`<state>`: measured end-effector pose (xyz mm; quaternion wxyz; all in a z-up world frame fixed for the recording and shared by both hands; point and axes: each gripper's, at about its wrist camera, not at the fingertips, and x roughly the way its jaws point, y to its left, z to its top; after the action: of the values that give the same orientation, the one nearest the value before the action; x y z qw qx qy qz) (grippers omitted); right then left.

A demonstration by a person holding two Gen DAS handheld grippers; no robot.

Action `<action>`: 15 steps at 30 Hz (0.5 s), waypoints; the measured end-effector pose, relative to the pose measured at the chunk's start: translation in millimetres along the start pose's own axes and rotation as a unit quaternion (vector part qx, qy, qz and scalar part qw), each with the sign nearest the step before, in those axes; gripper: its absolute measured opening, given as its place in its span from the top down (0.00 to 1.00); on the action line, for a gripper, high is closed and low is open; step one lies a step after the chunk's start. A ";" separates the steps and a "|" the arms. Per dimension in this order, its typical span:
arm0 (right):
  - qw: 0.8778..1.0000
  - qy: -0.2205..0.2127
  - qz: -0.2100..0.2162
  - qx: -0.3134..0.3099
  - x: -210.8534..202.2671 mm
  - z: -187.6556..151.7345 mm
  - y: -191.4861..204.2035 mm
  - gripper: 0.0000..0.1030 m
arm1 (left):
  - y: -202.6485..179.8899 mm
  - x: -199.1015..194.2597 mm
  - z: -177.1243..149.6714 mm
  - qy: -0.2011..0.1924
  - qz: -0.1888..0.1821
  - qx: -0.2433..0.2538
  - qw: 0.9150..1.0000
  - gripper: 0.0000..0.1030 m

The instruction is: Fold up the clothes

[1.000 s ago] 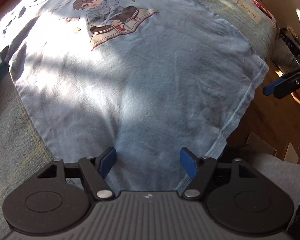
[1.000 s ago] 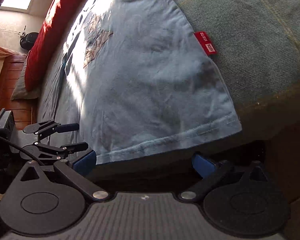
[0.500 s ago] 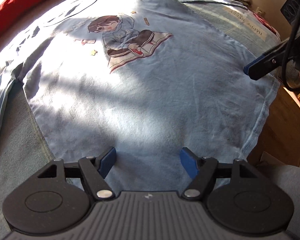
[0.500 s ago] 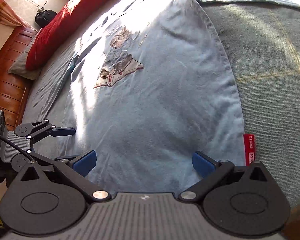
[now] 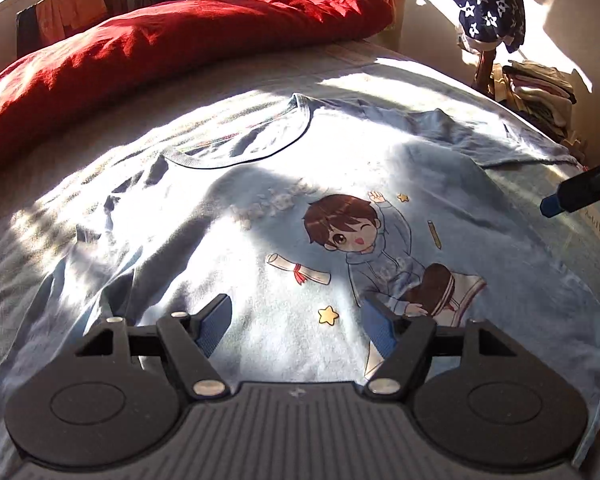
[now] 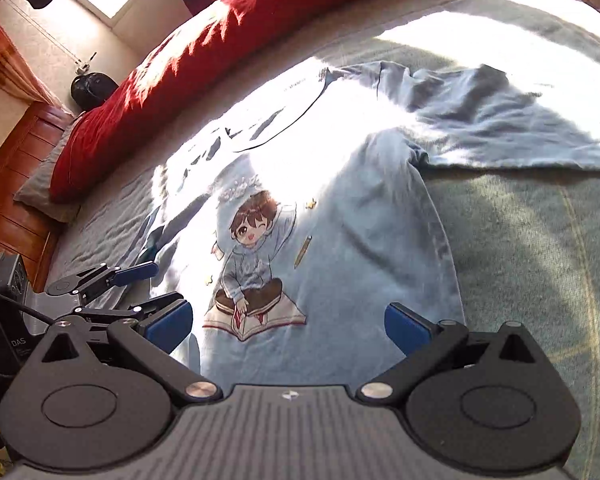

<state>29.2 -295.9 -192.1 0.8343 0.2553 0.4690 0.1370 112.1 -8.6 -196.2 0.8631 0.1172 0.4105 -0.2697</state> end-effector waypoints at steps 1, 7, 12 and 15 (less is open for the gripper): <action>1.000 -0.012 0.001 -0.011 4.9 13.4 -1.3 0.00 | 3.5 10.3 8.1 -0.004 0.004 -0.007 1.000 0.31; 0.998 -0.035 0.016 0.058 22.4 52.8 -50.8 0.00 | -1.7 41.1 23.1 0.010 0.011 -0.039 0.999 0.31; 0.987 -0.023 0.055 0.148 33.1 58.2 -101.6 0.00 | -16.7 52.1 28.8 0.028 0.020 -0.042 0.999 0.31; 0.980 -0.017 0.077 0.181 45.3 62.2 -120.6 0.00 | -23.4 57.6 34.5 0.033 0.024 -0.036 0.999 0.31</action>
<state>104.7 -393.5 -264.6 0.7692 0.4392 0.4510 0.1095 151.1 -63.9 -218.4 0.8590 0.1044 0.4453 -0.2300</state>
